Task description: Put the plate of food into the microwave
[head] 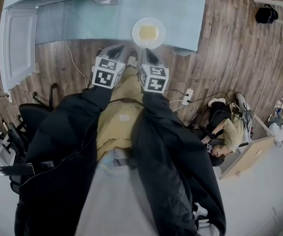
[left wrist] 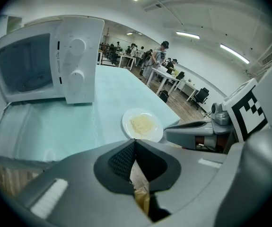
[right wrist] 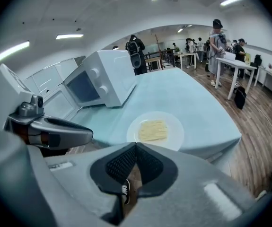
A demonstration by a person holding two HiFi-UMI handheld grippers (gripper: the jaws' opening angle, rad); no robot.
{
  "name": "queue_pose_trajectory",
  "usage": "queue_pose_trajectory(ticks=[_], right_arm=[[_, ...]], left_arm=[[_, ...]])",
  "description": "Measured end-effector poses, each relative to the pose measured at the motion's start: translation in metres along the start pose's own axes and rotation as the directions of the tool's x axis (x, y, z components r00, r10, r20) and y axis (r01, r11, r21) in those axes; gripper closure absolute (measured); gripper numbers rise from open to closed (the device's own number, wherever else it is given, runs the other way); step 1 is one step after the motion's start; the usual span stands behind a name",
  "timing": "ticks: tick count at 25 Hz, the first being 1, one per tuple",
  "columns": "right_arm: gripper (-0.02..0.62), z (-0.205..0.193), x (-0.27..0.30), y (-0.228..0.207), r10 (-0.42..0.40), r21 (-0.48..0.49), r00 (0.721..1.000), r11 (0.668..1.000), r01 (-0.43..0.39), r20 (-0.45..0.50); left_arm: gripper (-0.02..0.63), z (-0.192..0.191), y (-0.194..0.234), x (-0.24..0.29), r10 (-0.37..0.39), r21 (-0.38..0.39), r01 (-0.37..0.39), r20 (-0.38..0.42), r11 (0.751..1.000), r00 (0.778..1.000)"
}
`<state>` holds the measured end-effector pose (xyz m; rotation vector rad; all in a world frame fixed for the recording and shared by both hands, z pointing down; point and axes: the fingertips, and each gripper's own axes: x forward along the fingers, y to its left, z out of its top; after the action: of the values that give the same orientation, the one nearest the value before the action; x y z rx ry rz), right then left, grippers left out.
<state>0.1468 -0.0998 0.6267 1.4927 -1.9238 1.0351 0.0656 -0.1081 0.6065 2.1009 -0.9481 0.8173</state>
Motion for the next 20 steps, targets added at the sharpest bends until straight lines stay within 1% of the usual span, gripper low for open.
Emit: queue_pose_trajectory(ticks=[8, 10, 15, 20], right_arm=[[0.592, -0.024, 0.016, -0.020, -0.049, 0.058, 0.998, 0.997, 0.051, -0.032], [0.549, -0.027, 0.019, -0.027, -0.061, 0.085, 0.998, 0.994, 0.063, -0.031], [0.517, -0.030, 0.024, -0.039, -0.081, 0.150, 0.997, 0.985, 0.083, -0.021], [0.478, -0.032, 0.027, -0.049, -0.100, 0.232, 0.995, 0.967, 0.102, -0.021]], left_arm=[[0.605, -0.011, -0.001, 0.016, -0.013, -0.009, 0.013, -0.033, 1.000, 0.999], [0.604, -0.012, 0.000, 0.019, -0.013, -0.010, 0.013, -0.038, 1.000, 0.999], [0.606, -0.012, -0.001, 0.026, -0.012, -0.010, 0.012, -0.046, 1.000, 0.999], [0.606, -0.009, -0.005, 0.033, -0.013, -0.007, 0.013, -0.048, 1.000, 0.999]])
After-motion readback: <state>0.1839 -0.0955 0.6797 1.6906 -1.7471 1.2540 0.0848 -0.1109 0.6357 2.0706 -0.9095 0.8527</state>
